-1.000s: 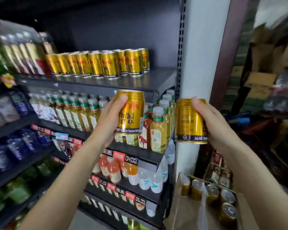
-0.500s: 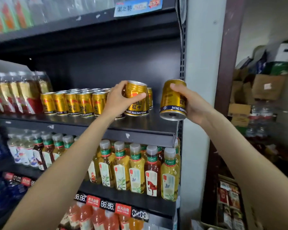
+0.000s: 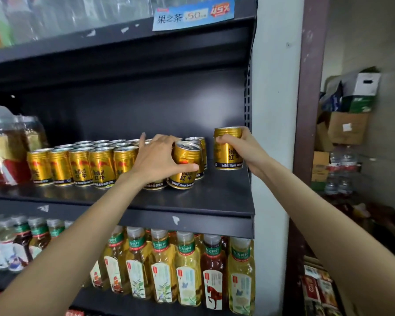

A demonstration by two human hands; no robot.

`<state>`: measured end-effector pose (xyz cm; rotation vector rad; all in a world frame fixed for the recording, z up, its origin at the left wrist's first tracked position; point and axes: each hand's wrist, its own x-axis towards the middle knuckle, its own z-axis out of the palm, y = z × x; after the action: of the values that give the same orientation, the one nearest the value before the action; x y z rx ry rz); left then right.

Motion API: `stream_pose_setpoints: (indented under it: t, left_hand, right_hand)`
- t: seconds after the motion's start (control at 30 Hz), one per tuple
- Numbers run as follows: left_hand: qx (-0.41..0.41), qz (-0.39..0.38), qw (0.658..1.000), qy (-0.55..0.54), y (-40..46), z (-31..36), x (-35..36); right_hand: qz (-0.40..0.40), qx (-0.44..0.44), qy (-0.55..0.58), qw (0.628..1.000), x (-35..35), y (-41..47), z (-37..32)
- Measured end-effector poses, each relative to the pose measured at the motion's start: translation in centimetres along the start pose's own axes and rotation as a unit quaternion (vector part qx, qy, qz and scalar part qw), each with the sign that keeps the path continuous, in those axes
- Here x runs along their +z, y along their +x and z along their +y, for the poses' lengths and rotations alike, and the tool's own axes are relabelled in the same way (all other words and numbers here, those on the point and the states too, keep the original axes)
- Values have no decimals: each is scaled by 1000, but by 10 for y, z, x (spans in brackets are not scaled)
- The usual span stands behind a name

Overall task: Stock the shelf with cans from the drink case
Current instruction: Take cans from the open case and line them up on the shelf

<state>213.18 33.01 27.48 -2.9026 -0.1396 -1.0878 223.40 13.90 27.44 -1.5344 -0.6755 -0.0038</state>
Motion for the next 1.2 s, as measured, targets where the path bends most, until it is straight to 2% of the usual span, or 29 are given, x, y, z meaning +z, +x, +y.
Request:
stream_pose_setpoints:
  t: [0.23,0.4,0.6,0.83,0.93,1.07,1.2]
  left_hand:
    - [16,-22,999,22,-4,-11,-4]
    - [34,10,999,8,-11,-17,7]
    - [15,14,1000,10,-12,-12,6]
    - [-4,28,999,30,-12,-8,10]
    - [3,88,996,-1,-17,0,10]
    - [-25,180,979,-90,-29,20,5]
    - [-45,236,945,-222,-56,53,-3]
  right_hand:
    - [-7,6,-20,1000,8,43,9]
    - [17,19,-46,999,13,64,24]
    - [26,41,-68,997,17,71,45]
    - [10,20,-146,989,16,66,46]
    - [27,-22,-178,983,14,60,42]
    - [94,-129,-269,950,8,33,38]
    - [131,-237,-206,940,0,-24,31]
